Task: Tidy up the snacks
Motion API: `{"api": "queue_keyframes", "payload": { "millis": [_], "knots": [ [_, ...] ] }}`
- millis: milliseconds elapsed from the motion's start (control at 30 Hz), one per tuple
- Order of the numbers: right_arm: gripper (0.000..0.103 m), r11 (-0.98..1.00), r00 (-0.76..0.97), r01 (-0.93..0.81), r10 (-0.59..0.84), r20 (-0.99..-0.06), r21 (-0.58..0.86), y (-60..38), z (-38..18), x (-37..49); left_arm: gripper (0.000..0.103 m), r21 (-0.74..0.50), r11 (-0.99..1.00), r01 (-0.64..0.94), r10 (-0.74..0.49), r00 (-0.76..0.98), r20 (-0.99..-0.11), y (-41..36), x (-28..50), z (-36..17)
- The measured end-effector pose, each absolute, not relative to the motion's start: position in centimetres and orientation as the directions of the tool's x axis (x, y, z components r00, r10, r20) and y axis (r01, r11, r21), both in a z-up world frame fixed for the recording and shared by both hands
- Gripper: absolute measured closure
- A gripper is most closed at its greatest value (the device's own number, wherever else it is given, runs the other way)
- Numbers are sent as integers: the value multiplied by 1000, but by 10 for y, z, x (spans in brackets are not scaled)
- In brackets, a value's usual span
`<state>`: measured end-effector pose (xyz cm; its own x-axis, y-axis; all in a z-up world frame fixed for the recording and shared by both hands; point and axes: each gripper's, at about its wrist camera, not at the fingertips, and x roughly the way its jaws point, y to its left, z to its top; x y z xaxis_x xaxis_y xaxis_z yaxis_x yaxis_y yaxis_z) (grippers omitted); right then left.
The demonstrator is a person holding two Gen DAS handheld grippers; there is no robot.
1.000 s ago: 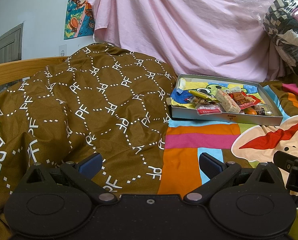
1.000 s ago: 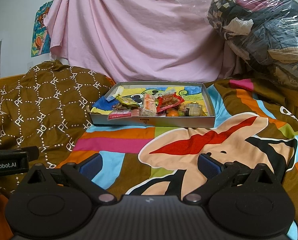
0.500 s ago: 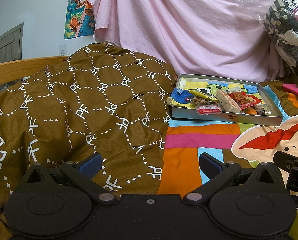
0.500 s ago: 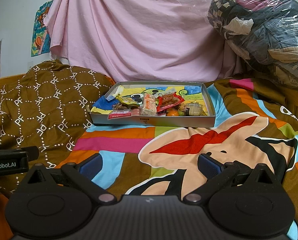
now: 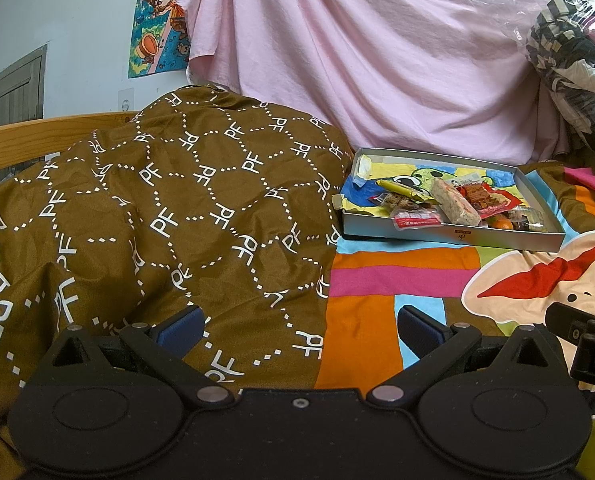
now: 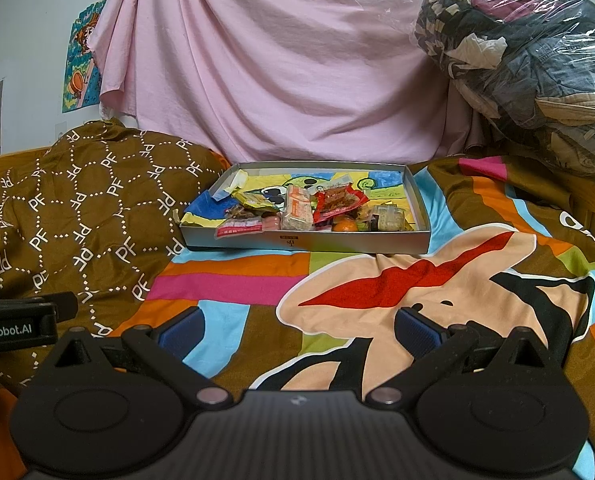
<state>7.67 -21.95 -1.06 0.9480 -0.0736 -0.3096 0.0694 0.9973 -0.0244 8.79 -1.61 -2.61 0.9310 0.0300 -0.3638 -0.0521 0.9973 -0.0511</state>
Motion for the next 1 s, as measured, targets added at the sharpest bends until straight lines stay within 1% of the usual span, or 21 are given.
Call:
{"api": "queue_keyframes", "payload": {
  "millis": [267,367,533,1000],
  "knots": [
    [0,997,947,68,-72,-312,-24,-220,-12,76,1,-53,997,-52,30,931,-364,-17,88,-26],
    [0,997,947,68,-72,-312,-24,-220,-11,77,1,-52,997,-55,31,924,-382,-18,89,-26],
    [0,997,947,68,-72,-314,-24,-221,-12,77,1,-57,998,-10,-13,918,-397,-23,88,-26],
    [0,997,944,67,-72,-321,-26,-221,-13,78,1,-54,999,-1,-20,919,-394,-25,86,-24]
  ]
}}
